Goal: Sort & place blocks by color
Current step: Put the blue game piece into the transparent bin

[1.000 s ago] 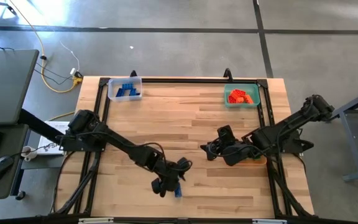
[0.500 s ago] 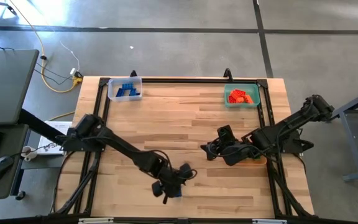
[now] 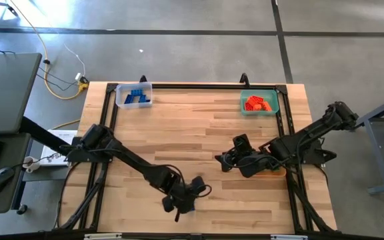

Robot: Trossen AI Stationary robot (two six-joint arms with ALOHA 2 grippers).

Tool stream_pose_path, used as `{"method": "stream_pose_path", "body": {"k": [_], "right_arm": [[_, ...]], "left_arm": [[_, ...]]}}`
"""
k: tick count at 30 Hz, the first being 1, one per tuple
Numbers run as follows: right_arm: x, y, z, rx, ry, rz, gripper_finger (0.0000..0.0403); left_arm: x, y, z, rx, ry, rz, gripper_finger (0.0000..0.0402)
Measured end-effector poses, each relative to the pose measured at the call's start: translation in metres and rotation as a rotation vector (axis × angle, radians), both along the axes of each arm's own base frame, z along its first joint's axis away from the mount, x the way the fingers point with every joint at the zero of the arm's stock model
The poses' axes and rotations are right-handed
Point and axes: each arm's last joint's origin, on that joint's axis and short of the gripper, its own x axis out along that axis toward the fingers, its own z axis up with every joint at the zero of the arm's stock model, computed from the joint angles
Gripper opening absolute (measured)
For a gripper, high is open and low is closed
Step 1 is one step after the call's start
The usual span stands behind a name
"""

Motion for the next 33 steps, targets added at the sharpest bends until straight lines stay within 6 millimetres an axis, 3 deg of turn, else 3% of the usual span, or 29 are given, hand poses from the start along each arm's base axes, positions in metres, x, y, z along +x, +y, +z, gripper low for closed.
{"method": "stream_pose_path", "body": {"k": [5,33], "right_arm": [[0.000,0.000,0.000,-0.001,0.001,0.000,0.0220],[0.000,0.000,0.000,-0.003,0.004,0.000,0.0220]], "left_arm": [[-0.006,-0.001,-0.004,-0.061,0.091,-0.054,0.0192],[0.002,-0.003,-0.036,0.029,0.112,-0.077,0.0192]]}}
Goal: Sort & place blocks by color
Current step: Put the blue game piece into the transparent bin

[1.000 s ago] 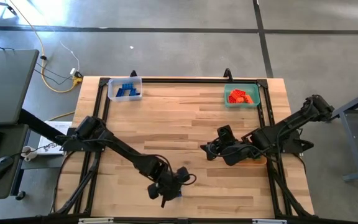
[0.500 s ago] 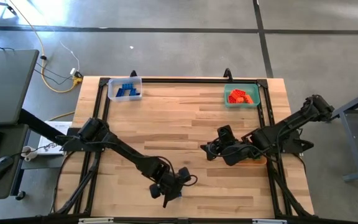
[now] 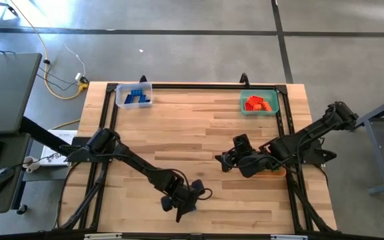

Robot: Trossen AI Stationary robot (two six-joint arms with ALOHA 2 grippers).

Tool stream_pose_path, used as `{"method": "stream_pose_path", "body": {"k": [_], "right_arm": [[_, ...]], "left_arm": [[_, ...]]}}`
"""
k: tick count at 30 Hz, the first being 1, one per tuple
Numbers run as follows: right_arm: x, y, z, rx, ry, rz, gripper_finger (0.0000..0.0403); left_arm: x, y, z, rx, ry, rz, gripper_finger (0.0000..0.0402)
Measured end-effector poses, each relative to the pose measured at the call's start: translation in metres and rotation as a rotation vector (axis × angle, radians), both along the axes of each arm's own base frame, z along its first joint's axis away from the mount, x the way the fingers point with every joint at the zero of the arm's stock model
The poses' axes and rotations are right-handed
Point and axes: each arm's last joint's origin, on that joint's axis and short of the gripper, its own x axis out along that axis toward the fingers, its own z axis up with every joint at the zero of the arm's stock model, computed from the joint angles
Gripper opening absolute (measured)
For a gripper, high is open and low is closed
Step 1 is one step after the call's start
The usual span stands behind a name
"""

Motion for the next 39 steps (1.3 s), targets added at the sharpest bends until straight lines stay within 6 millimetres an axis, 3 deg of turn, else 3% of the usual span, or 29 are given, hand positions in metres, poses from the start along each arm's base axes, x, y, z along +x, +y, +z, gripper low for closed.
{"method": "stream_pose_path", "body": {"k": [8,14,24,32,39], "right_arm": [[0.000,0.000,0.000,0.000,0.001,0.000,0.0220],[0.000,0.000,0.000,0.000,0.000,0.001,0.0220],[0.000,0.000,0.000,0.002,0.001,0.002,0.0220],[0.000,0.000,0.000,-0.004,0.007,0.006,0.0220],[-0.001,-0.004,-0.003,-0.022,0.042,-0.003,0.0220]], "left_arm": [[0.002,0.005,0.000,-0.019,0.007,0.041,0.0192],[0.005,0.006,-0.015,-0.048,0.056,0.111,0.0184],[0.005,0.006,-0.011,-0.071,0.045,0.134,0.0111],[0.002,0.008,-0.011,-0.097,0.093,0.203,0.0110],[0.001,0.021,-0.005,-0.116,0.131,0.301,0.0110]]}}
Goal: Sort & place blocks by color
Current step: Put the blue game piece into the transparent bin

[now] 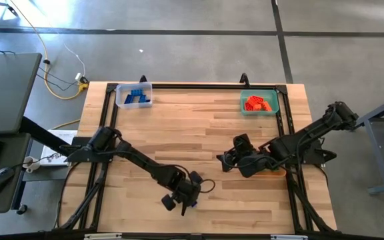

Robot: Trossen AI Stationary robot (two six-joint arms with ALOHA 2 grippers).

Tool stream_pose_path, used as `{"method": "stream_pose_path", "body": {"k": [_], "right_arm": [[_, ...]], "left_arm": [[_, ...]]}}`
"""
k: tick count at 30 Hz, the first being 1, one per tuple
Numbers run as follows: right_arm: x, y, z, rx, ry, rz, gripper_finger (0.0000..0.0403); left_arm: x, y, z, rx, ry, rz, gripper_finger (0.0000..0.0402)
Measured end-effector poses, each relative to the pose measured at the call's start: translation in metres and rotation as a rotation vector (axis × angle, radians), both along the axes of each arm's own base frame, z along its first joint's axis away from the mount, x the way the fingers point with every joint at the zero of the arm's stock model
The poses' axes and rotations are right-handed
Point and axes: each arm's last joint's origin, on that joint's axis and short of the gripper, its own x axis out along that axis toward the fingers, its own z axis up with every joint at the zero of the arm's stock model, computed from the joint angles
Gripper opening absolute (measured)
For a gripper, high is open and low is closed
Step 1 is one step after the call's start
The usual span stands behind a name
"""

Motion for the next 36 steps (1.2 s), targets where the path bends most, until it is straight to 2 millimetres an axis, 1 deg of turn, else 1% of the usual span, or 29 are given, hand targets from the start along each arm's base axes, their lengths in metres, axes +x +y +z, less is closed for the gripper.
{"method": "stream_pose_path", "body": {"k": [4,9,12,16,20,25,28,36], "right_arm": [[0.000,-0.007,-0.002,-0.017,0.040,-0.020,0.0220],[-0.001,-0.020,-0.002,-0.043,0.076,-0.050,0.0220],[-0.002,-0.029,0.001,-0.073,0.088,-0.052,0.0220],[-0.005,-0.042,0.008,-0.117,0.087,-0.051,0.0220],[-0.009,-0.055,0.017,-0.169,0.087,-0.038,0.0220],[-0.016,-0.069,0.026,-0.224,0.084,-0.023,0.0220],[-0.020,-0.074,0.031,-0.257,0.082,-0.008,0.0220],[-0.031,-0.083,0.042,-0.328,0.083,0.032,0.0220]], "left_arm": [[-0.001,0.013,0.020,-0.016,-0.024,0.060,0.0110],[-0.005,0.036,0.045,-0.019,-0.039,0.132,0.0110],[-0.007,0.053,0.061,-0.022,-0.057,0.182,0.0110],[-0.012,0.078,0.080,0.013,-0.090,0.258,0.0110],[-0.022,0.105,0.102,0.046,-0.107,0.335,0.0110],[-0.041,0.141,0.129,0.085,-0.124,0.453,0.0110],[-0.056,0.164,0.142,0.098,-0.113,0.547,0.0110],[-0.103,0.232,0.168,0.149,-0.078,0.842,0.0110]]}}
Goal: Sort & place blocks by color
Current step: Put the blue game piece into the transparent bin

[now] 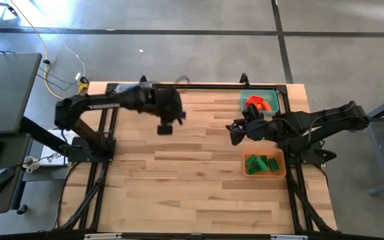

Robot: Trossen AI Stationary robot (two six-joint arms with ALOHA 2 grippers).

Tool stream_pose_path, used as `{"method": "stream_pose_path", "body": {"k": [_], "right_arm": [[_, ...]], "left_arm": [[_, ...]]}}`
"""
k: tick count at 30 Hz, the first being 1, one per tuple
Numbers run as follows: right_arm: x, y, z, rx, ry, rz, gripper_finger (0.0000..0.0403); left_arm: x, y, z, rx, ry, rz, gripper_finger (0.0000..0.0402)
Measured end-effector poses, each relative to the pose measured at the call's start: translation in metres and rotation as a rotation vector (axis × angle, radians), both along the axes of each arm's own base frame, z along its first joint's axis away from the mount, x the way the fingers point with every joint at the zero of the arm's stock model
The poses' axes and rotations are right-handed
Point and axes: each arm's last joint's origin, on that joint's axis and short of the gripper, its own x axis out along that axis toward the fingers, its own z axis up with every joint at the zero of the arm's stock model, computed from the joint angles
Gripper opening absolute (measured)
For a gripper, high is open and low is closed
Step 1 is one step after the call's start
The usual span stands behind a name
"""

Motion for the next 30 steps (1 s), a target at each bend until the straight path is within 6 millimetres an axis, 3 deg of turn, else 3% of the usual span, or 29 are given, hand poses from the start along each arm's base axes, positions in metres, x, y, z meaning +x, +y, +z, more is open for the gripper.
{"method": "stream_pose_path", "body": {"k": [6,15,20,30], "right_arm": [[-0.003,-0.007,0.002,-0.058,0.037,0.018,0.0220],[-0.003,-0.026,0.000,-0.075,0.089,-0.022,0.0220],[-0.003,-0.040,-0.001,-0.056,0.090,-0.075,0.0220],[-0.005,-0.061,-0.001,-0.029,0.074,-0.190,0.0220]], "left_arm": [[-0.039,0.043,0.006,-0.006,-0.022,0.217,0.0110],[-0.104,0.083,-0.035,-0.034,-0.010,0.499,0.0110],[-0.128,0.104,-0.056,-0.045,-0.041,0.638,0.0110],[-0.167,0.136,-0.073,-0.043,-0.123,0.924,0.0110]]}}
